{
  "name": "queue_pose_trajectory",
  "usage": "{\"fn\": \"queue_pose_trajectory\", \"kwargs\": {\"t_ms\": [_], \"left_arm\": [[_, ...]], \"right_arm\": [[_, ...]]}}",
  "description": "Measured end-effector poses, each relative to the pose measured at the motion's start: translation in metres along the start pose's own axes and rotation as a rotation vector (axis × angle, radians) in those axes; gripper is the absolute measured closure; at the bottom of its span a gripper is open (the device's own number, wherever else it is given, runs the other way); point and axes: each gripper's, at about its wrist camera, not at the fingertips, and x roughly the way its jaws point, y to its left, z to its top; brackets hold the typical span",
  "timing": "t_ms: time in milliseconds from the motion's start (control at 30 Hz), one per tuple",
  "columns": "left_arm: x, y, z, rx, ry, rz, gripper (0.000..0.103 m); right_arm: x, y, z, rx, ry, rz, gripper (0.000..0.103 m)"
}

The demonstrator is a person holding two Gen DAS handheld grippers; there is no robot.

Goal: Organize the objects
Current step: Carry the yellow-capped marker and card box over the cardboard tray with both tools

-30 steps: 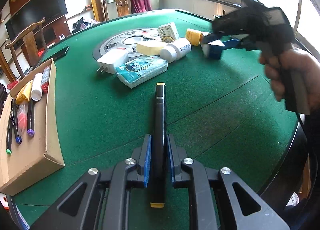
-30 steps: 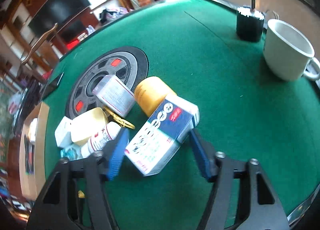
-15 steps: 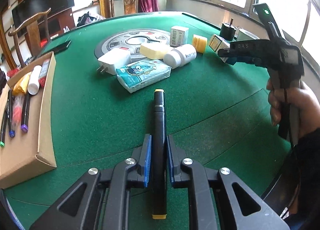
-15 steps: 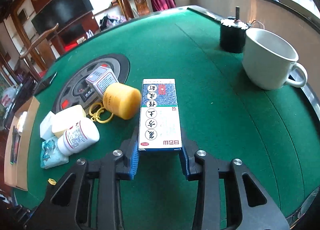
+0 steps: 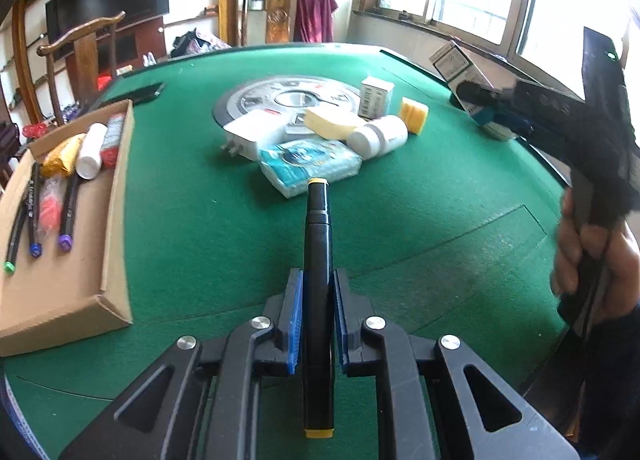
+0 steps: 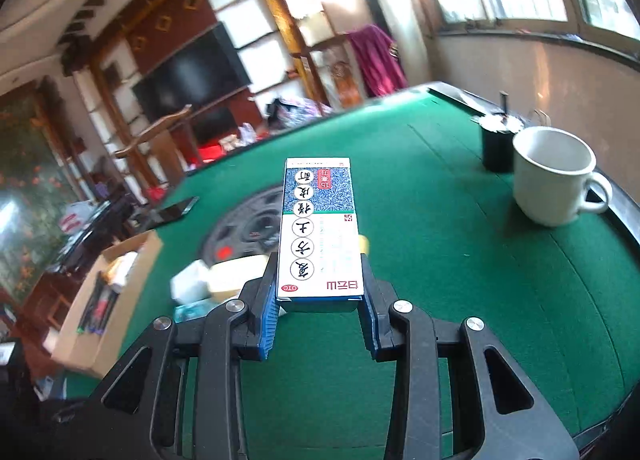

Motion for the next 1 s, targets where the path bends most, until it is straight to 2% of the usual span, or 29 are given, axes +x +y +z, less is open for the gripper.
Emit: {"fn": "queue_pose_trajectory", "kwargs": {"t_ms": [233, 433, 667, 1000], "left_arm": [[-0.014, 0.016, 0.0, -0.024, -0.051, 0.051, 0.09], [-0.029, 0.036, -0.002, -0.066, -0.106, 0.106, 0.09], [-0.039, 0.063, -0.004, -0.13, -0.136, 0.126, 0.09], [-0.054, 0.083, -0.008, -0.175, -0.175, 0.124, 0.09]], "right_arm": [[-0.005, 0.033, -0.027, -0.021, 0.053, 0.129, 0.07], [-0.003, 0.066, -0.042, -0.076, 0.094, 0.194, 0.069], [-0.001, 0.095, -0.051, -0.133, 0.125, 0.226, 0.069], [0.0, 0.123, -0.057, -0.191, 0.149, 0.244, 0.069]]}}
